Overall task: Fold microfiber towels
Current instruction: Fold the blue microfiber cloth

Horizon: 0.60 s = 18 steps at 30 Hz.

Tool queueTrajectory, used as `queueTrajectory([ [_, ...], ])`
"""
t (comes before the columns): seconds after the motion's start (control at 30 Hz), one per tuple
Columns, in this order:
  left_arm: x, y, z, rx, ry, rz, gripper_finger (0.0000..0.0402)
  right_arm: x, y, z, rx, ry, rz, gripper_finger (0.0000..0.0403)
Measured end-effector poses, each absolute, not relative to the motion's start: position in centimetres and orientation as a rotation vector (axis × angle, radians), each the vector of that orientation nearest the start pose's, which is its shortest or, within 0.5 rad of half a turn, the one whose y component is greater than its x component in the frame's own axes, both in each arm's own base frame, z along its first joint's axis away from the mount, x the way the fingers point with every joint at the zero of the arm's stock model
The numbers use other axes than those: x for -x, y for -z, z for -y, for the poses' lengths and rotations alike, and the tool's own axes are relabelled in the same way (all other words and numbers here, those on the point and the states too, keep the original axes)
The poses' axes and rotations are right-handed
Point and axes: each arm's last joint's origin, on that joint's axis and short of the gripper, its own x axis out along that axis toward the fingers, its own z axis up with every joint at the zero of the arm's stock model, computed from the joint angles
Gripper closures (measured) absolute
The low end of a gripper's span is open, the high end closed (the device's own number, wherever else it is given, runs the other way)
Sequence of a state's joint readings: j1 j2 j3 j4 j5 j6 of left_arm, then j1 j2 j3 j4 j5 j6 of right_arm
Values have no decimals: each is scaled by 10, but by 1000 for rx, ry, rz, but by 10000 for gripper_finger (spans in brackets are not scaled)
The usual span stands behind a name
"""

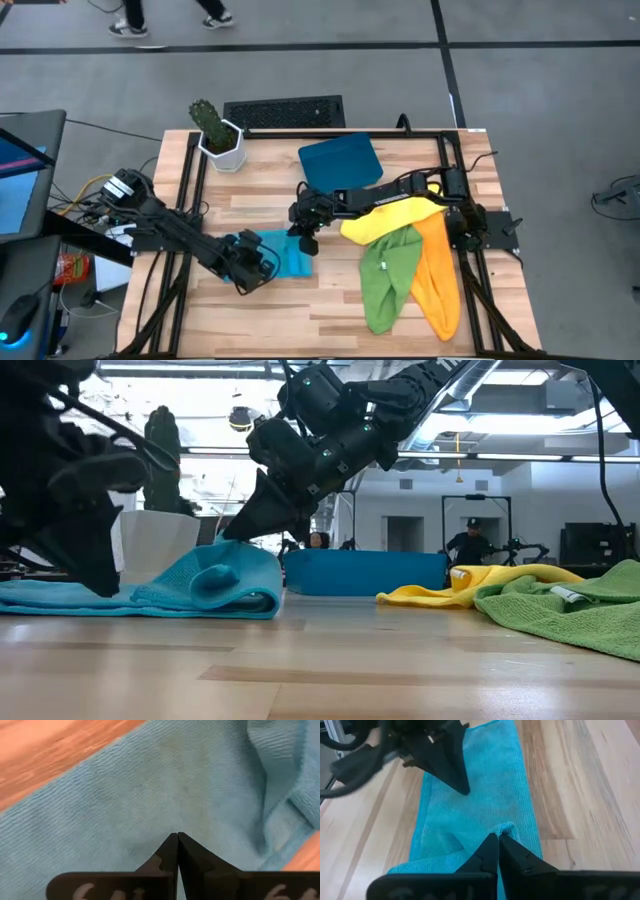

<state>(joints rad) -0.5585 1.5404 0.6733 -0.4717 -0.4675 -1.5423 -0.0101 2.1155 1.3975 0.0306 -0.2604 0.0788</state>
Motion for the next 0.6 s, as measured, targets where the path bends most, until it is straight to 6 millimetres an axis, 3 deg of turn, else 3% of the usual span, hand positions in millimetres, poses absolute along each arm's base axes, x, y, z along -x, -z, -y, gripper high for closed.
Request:
queueTrajectory([
  [0.4, -216, -117, 98, 745, -715, -820, 402, -455, -153, -11, -193, -234, -696, 372],
  [0.6, -217, -117, 98, 751, -718, -817, 402, -455, -153, -4, -169, -174, -691, 372],
])
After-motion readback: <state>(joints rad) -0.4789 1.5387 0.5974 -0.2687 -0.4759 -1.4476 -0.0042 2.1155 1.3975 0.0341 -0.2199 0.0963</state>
